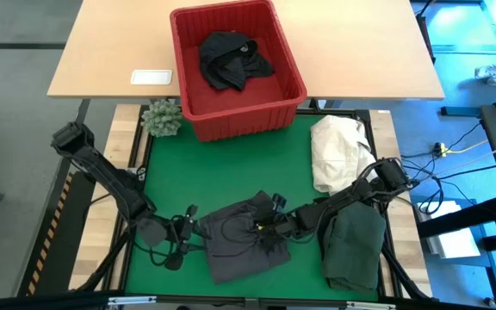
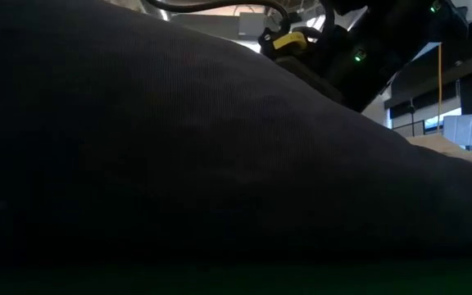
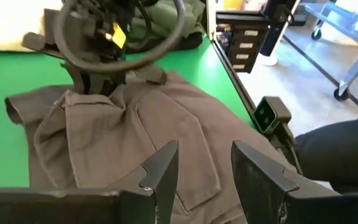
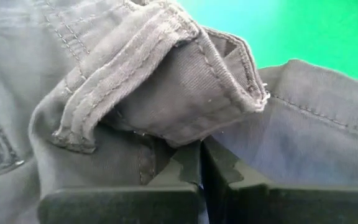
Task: Fold laundry
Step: Fold the gray pants
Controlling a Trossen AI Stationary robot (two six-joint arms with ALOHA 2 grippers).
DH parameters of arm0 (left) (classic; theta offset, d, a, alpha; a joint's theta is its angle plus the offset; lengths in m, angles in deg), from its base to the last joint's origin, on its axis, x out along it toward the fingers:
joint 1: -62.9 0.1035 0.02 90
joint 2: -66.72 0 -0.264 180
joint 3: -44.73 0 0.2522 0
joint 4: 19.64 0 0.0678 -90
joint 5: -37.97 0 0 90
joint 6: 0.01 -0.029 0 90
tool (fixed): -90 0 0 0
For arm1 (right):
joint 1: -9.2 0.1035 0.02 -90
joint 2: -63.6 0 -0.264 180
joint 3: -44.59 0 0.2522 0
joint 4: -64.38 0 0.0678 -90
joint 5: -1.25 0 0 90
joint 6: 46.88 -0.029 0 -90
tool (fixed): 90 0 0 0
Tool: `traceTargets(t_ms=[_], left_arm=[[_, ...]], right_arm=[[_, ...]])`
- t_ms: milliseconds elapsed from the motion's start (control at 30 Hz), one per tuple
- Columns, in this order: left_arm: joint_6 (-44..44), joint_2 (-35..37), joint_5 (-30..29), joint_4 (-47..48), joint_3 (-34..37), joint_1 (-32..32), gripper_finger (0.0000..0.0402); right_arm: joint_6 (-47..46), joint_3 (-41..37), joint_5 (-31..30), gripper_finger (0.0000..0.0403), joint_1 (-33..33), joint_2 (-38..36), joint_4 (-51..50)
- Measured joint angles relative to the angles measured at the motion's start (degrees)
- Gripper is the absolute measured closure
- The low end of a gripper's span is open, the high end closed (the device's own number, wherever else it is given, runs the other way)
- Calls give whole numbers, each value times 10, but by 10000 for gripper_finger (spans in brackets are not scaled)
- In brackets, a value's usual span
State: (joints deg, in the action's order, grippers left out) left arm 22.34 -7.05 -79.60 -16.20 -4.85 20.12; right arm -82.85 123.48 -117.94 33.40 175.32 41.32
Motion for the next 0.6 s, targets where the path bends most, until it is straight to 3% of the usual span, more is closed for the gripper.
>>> traceTargets(t_ms=[300,600], left_arm=[[15,-82,9,-8,0,0,260],[41,-157,-23,-4,0,25,260]], right_arm=[[2,0,-2,403,-22,0,4],[45,2,10,382,-22,0,1]])
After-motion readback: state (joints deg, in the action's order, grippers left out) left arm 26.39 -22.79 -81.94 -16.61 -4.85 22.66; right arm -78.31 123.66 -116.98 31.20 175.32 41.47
